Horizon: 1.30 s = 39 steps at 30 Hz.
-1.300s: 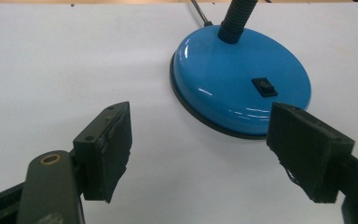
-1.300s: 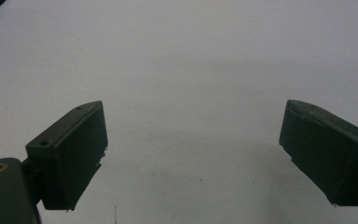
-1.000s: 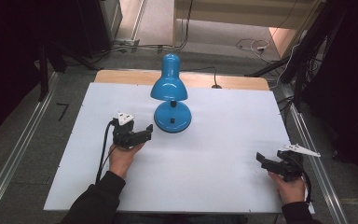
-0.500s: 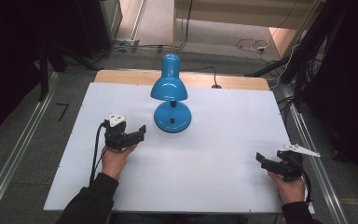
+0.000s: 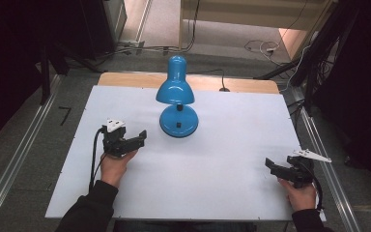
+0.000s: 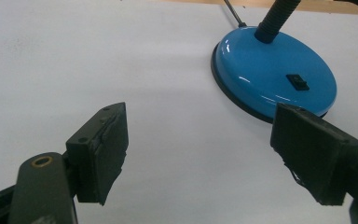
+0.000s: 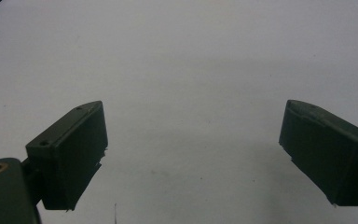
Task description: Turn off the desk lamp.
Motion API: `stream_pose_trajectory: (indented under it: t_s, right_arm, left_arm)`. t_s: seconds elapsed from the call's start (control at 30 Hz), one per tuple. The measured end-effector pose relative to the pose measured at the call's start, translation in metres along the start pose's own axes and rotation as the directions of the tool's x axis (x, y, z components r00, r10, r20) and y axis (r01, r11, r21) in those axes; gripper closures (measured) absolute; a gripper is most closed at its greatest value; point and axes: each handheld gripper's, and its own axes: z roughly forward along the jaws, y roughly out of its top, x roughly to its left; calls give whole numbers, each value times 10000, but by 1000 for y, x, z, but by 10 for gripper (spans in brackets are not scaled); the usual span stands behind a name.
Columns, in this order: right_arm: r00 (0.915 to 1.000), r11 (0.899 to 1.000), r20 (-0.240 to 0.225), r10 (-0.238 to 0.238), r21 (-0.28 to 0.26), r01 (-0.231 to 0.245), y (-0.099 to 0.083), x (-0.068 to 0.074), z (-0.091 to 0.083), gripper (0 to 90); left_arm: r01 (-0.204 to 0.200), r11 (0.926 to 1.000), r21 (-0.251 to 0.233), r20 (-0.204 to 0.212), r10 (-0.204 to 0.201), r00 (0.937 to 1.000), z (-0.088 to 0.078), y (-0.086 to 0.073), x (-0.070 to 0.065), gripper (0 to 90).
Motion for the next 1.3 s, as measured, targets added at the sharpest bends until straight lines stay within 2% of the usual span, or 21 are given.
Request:
stream_pose_trajectory:
  t_s: [0.4, 1.3]
  right_arm:
    - [10000, 10000, 28, 7, 7, -7, 0, 0, 0, 65]
    - [10000, 10000, 46, 17, 27, -17, 0, 0, 0, 65]
  left_arm:
    - [249, 9996, -118, -125, -251, 9996, -10, -1, 11, 189]
    - [175, 9998, -124, -253, -178, 9995, -28, -10, 21, 187]
